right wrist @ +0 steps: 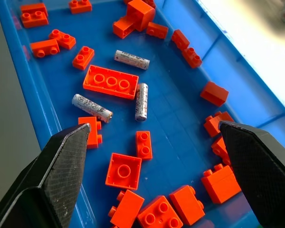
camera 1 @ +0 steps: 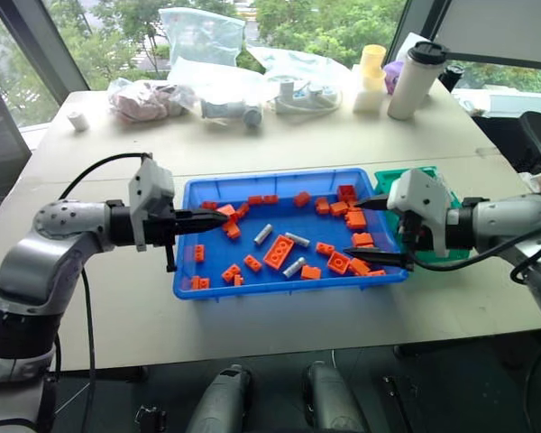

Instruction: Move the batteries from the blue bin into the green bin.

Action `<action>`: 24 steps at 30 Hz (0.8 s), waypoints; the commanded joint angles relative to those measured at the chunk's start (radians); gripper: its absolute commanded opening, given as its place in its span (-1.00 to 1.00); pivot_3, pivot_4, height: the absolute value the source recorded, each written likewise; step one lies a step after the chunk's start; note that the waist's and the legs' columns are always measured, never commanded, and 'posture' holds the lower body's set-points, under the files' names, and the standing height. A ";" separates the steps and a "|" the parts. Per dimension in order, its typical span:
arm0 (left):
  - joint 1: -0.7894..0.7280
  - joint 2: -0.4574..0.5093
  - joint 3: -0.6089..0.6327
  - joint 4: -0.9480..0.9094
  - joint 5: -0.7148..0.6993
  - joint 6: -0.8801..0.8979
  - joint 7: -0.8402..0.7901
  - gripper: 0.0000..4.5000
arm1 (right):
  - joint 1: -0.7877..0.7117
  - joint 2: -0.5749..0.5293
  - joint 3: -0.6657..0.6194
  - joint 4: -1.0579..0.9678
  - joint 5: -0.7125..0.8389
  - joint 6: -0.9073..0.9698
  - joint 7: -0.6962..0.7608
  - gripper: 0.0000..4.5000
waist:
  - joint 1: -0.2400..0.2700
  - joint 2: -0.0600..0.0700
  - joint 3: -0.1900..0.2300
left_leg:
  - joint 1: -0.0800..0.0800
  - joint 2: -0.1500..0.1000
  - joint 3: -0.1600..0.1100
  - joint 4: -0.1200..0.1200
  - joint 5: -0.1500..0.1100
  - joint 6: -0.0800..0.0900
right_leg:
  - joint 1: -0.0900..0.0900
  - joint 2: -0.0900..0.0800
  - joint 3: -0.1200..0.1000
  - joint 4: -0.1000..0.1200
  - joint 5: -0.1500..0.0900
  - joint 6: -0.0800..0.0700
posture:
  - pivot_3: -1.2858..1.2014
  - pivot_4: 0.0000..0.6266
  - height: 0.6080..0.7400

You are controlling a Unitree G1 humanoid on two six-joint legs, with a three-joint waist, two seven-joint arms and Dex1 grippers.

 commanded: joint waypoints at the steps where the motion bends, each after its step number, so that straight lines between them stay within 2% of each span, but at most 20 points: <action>1: 0.011 0.010 0.040 -0.035 -0.012 -0.020 -0.003 -1.00 | -0.025 0.006 -0.003 -0.019 -0.001 -0.026 0.010 0.99 | 0.000 0.000 0.000 | 0.000 0.000 0.000 0.000 0.000 0.000 | 0.000 0.000 0.000 0.000 0.000 0.000 | 0.03 -0.52 1.00; 15: 0.021 -0.004 0.043 -0.047 -0.014 -0.020 0.018 -1.00 | -0.057 0.021 0.041 -0.003 -0.018 -0.039 0.029 0.99 | -0.003 0.000 0.000 | 0.000 0.000 0.000 0.000 0.000 0.000 | 0.000 -0.001 0.000 0.000 0.000 0.000 | 0.03 -0.52 1.00; 21: 0.016 -0.015 0.042 -0.046 -0.018 -0.017 0.030 -1.00 | -0.116 0.079 0.106 0.029 -0.047 -0.042 0.019 0.99 | -0.003 0.000 0.000 | 0.000 0.000 0.000 0.000 0.000 0.000 | 0.000 -0.001 0.000 0.000 0.000 0.000 | 0.03 -0.52 1.00; 24: 0.013 -0.018 0.039 -0.050 -0.020 -0.012 0.033 -1.00 | -0.175 0.159 0.175 0.083 -0.071 0.001 -0.019 0.99 | -0.006 0.000 0.000 | 0.000 0.000 0.000 0.000 0.000 0.000 | 0.000 -0.001 0.000 0.000 0.000 0.000 | 0.03 -0.52 1.00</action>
